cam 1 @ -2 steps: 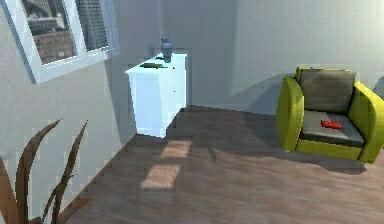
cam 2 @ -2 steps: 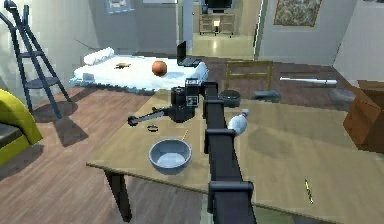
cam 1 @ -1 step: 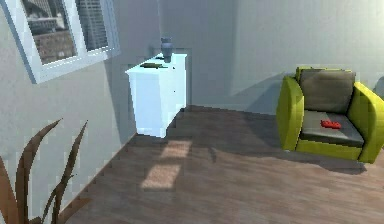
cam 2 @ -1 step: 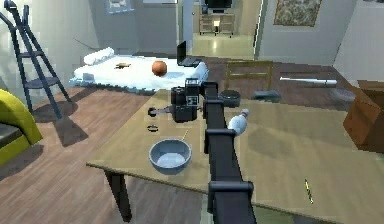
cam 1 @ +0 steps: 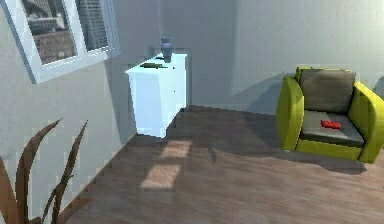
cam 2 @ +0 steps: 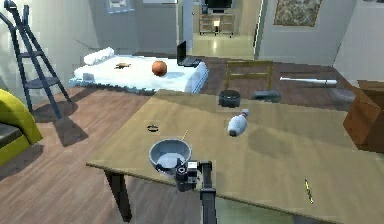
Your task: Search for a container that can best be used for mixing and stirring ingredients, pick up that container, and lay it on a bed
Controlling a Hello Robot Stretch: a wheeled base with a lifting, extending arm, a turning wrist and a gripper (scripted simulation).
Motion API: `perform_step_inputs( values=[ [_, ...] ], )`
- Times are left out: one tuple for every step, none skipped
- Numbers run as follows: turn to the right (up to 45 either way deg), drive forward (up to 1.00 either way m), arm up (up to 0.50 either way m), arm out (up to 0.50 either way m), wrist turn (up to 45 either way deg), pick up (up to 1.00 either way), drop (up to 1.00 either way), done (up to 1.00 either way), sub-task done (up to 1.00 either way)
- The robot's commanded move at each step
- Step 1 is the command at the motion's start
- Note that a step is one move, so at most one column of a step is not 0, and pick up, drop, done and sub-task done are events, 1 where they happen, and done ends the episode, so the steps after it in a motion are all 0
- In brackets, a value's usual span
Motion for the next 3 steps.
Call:
perform_step_inputs(
  values=[
    [0.0, 0.0, 0.0, 0.0, 0.0, 1.0, 0.0, 0.0, 0.0],
    [0.0, 0.0, 0.1, 0.0, 0.0, 0.0, 0.0, 0.0, 0.0],
    [0.0, 0.0, 0.28, 0.0, 0.0, 0.0, 0.0, 0.0, 0.0]
  ],
)
